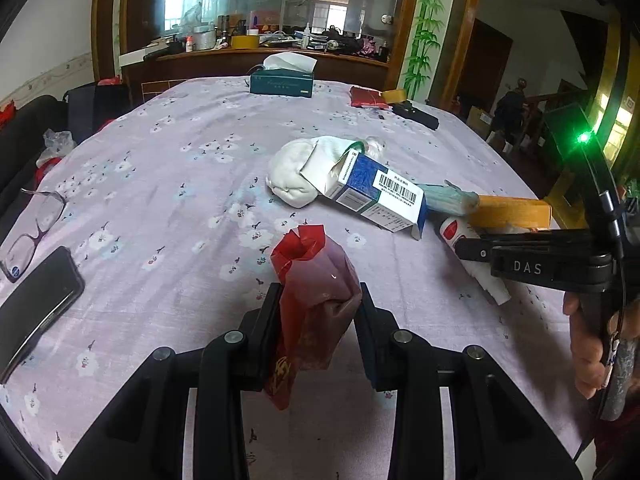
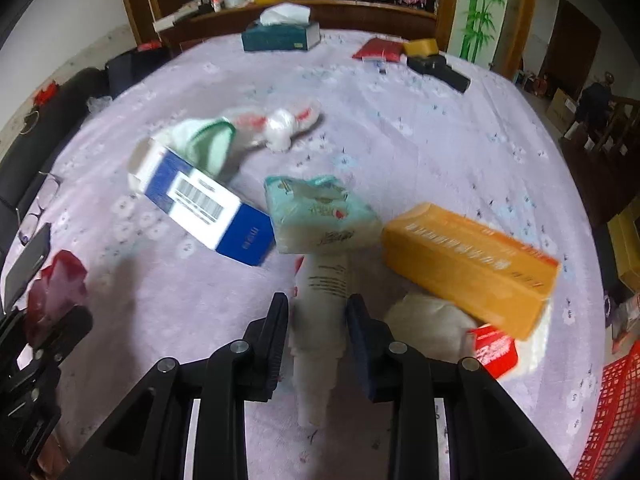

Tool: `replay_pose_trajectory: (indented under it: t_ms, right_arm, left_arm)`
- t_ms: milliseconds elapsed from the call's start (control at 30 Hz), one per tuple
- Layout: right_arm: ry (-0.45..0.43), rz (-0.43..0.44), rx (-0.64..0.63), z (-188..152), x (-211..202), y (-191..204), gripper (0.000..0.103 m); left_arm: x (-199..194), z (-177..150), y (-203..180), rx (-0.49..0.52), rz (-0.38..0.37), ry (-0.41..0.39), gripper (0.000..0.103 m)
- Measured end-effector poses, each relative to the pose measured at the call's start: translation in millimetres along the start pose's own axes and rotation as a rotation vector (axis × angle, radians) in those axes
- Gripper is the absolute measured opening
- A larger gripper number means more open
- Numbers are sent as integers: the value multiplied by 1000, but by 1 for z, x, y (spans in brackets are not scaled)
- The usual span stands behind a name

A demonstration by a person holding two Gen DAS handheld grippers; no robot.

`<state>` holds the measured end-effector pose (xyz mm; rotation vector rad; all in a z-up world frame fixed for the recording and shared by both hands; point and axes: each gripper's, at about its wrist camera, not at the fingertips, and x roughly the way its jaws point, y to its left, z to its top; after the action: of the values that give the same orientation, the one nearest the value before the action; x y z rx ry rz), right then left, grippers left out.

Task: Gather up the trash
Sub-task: 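Grasp the red plastic bag with the left gripper while the right gripper grasps the white bottle, then carry the red bag and white bottle toward the red wastebasket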

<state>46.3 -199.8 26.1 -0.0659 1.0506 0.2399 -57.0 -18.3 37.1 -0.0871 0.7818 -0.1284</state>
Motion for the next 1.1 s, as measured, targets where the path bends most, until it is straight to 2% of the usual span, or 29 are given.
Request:
replay_pose_trajectory:
  t_ms: [100, 200, 400, 567, 733, 1100]
  right_arm:
    - [-12, 8, -3, -4, -2, 1, 32]
    - [-37, 78, 17, -15, -12, 3, 32]
    - [-178, 172, 22, -58, -54, 7, 32]
    - [-294, 154, 62, -90, -74, -6, 32]
    - [-300, 176, 134, -101, -78, -28, 32]
    - [-325, 166, 181, -123, -92, -46, 32]
  left_arm:
    - [-2, -2, 0, -5, -9, -3, 33]
    - [-6, -4, -3, -3, -15, -12, 33]
    - [-18, -14, -26, 19, -11, -67, 33]
    - [-18, -24, -57, 50, -30, -98, 33]
    - [-19, -31, -83, 99, -25, -111, 33]
    - [-18, -35, -105, 133, -29, -92, 33]
